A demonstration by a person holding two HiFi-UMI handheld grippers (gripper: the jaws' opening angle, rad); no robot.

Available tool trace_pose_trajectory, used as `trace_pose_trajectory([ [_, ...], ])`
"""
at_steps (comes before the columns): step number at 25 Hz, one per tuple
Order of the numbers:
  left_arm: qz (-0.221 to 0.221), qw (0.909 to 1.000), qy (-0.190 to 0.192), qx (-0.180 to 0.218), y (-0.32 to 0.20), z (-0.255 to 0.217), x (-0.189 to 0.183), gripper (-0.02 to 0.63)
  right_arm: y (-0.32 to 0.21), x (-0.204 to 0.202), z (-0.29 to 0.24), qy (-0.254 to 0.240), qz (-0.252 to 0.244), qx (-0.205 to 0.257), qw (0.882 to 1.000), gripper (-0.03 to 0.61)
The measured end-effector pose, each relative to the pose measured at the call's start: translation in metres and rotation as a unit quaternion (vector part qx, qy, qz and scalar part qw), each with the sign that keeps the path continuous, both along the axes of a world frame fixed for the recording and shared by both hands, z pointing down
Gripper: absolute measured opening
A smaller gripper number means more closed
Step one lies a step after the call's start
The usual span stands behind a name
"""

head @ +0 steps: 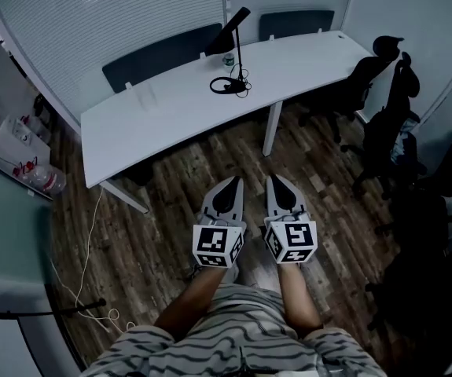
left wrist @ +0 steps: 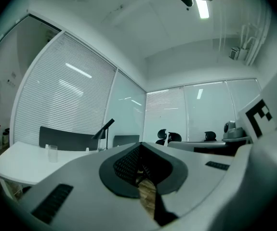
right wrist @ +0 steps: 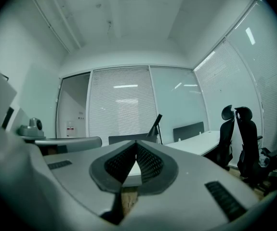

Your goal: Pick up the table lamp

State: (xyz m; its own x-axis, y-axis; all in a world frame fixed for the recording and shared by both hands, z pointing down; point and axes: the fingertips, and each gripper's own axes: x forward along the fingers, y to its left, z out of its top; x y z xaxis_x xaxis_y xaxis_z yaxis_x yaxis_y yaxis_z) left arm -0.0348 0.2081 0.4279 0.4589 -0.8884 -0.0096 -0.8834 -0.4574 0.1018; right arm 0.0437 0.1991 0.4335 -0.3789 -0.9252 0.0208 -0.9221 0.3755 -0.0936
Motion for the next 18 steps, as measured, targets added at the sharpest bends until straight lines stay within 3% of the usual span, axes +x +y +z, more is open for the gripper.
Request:
trace_pose_trajectory([
  [18, 0.025, 0.9996, -0.006, -0.008, -0.194, -0.014, -0.037, 0.008, -0.193, -0.046, -0.026, 0.001, 0.018, 0.004, 1.000, 0.012],
])
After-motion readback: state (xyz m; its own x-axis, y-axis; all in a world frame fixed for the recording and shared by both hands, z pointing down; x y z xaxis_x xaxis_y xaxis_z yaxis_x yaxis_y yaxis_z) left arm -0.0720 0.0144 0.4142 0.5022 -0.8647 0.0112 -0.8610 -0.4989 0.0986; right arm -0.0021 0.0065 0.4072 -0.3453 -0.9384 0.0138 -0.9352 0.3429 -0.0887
